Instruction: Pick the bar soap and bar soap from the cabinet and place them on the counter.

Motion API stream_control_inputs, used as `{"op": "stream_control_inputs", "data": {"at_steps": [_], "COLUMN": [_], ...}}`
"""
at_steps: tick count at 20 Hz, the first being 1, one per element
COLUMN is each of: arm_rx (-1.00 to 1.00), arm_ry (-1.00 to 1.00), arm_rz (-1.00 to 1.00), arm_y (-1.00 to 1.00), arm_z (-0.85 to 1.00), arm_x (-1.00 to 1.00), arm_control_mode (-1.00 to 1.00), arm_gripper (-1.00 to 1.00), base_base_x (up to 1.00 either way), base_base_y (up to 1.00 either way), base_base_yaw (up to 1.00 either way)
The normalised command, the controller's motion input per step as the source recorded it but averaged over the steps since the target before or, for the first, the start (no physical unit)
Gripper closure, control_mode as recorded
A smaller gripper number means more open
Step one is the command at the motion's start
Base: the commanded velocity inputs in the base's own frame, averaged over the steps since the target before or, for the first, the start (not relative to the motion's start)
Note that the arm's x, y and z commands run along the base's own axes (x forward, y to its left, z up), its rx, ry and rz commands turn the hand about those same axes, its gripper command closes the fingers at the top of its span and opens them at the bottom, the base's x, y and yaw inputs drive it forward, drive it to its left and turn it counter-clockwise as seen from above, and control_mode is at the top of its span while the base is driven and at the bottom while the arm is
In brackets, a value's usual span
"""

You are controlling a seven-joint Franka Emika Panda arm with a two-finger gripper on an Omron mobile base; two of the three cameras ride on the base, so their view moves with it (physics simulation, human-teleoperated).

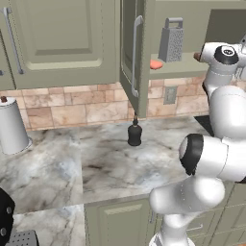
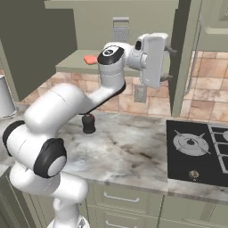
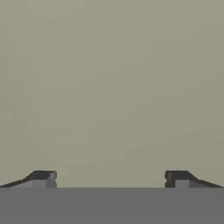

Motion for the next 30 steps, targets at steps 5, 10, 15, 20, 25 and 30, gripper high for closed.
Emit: {"op": "stream_control_inputs", "data": {"at_steps": [5, 10, 15, 20, 25, 30], "arm_rx": [0.08, 0.02, 0.06, 0.15, 0.24, 0.29], "arm_ry": [-0.15, -0.24, -0.23, -0.20, -0.16, -0.24], "arm_rz": [-0.06, 0.00, 0.00, 0.02, 0.09, 0.13], "arm_y": [0.07, 0.95, 0.88, 0.68, 0.42, 0.10], "arm_z": [0.00, -0.09, -0.09, -0.13, -0.14, -0.03], "arm_x": [-0.20, -0.67, -0.70, -0.67, -0.52, -0.32], "arm_control_mode": [-1.00, -1.00, -1.00, -1.00, -1.00, -1.00], "arm_gripper": [-1.00, -1.00, -1.00, -1.00, -1.00, -1.00], "base_base_x": [0.00, 0.00, 0.00, 0.00, 0.00, 0.00], "base_base_y": [0.00, 0.00, 0.00, 0.00, 0.00, 0.00], "base_base_yaw": [0.00, 0.00, 0.00, 0.00, 0.00, 0.00]}}
